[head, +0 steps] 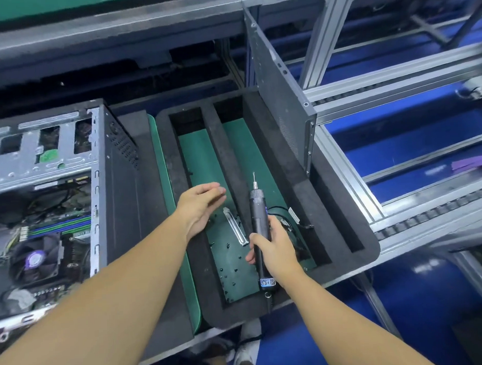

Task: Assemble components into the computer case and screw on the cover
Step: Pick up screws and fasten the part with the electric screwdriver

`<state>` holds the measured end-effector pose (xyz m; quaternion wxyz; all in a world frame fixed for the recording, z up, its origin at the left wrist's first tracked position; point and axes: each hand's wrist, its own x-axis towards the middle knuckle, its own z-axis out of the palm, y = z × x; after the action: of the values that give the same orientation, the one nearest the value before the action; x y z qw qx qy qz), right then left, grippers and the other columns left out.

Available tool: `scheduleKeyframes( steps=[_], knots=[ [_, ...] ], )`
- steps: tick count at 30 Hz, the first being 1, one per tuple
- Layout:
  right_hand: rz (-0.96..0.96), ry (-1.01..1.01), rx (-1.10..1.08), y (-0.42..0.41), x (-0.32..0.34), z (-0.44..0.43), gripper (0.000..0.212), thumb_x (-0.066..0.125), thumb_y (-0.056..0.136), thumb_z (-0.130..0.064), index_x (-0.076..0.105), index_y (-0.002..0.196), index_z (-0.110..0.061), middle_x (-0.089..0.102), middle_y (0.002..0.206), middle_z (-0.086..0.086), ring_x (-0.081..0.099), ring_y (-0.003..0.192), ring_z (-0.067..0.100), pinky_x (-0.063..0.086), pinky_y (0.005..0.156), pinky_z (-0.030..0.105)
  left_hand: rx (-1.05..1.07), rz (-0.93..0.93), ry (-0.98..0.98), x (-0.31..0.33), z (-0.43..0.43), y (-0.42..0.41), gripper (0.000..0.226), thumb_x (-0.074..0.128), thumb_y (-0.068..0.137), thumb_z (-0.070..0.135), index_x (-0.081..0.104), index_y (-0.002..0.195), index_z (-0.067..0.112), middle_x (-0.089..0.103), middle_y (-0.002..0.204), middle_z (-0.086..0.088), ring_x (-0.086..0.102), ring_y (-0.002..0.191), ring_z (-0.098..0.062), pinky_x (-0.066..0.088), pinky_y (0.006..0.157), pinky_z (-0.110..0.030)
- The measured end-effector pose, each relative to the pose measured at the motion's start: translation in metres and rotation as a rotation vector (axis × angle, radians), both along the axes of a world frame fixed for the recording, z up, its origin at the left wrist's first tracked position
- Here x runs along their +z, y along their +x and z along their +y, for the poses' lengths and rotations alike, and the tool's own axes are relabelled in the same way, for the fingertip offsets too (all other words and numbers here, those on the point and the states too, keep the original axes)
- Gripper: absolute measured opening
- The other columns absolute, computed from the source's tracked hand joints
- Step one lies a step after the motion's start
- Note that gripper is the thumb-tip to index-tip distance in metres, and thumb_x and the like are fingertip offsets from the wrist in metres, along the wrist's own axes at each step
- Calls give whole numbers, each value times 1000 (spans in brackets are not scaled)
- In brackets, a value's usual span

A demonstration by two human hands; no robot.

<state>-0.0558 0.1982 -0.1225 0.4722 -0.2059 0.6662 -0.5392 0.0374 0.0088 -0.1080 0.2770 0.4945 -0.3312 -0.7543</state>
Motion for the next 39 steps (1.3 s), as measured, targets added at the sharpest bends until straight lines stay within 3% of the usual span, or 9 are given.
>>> scheduleKeyframes(
  steps=[5,9,13,15,20,26,32,37,39],
  knots=[
    [14,28,47,6,19,-1,39,58,95,-10,52,123,-36,67,100,2,62,54,23,57,57,35,102,97,-4,36,3,7,20,74,80,-7,69,100,-9,74,98,-16,73,84,-16,59,80,-27],
    [9,-43,131,19,56,-14,40,60,92,-14,54,129,-30,67,83,4,58,55,28,53,58,34,96,153,-116,75,-7,26,7,68,88,0,73,92,-2,76,95,-12,73,92,-16,58,87,-29],
    [44,-213,324,43,114,-39,27,61,87,-21,62,106,-40,61,80,6,55,54,28,50,57,31,120,252,-182,118,-22,58,16,59,92,-5,70,102,0,75,97,-10,73,91,-16,59,82,-26],
    [18,-243,397,56,134,-48,20,60,86,-24,60,104,-35,60,79,5,54,52,27,50,54,29,122,273,-192,135,-24,73,17,58,94,-3,68,105,4,75,96,-6,72,87,-12,56,79,-23],
    [34,-270,463,107,165,-53,16,59,86,-30,58,102,-35,60,81,6,53,51,27,48,53,32,133,417,-208,168,-18,129,16,53,98,3,64,105,10,72,87,-1,67,83,-13,49,98,-31],
    [131,-229,540,174,182,-41,16,61,84,-27,57,95,-38,59,67,4,54,48,24,49,48,27,169,582,-217,177,-2,212,21,61,89,15,62,108,8,71,87,-6,71,83,-17,60,75,-29],
    [191,-153,706,237,199,-24,42,70,84,-31,51,114,-54,63,69,1,58,54,18,53,53,30,160,599,-239,174,12,288,28,58,87,17,63,112,6,70,86,-8,72,85,-19,60,85,-34],
    [220,-111,722,281,204,-9,46,68,88,-15,46,127,-25,60,80,2,57,59,23,55,53,38,122,552,-291,177,25,336,14,45,100,8,58,106,3,70,82,-10,73,83,-23,60,75,-29],
    [261,-62,735,293,205,-4,53,68,88,-17,42,133,-26,61,75,7,56,57,27,53,53,38,73,470,-321,179,29,354,16,42,103,7,58,106,3,72,84,-12,73,85,-25,60,67,-25]
  ],
)
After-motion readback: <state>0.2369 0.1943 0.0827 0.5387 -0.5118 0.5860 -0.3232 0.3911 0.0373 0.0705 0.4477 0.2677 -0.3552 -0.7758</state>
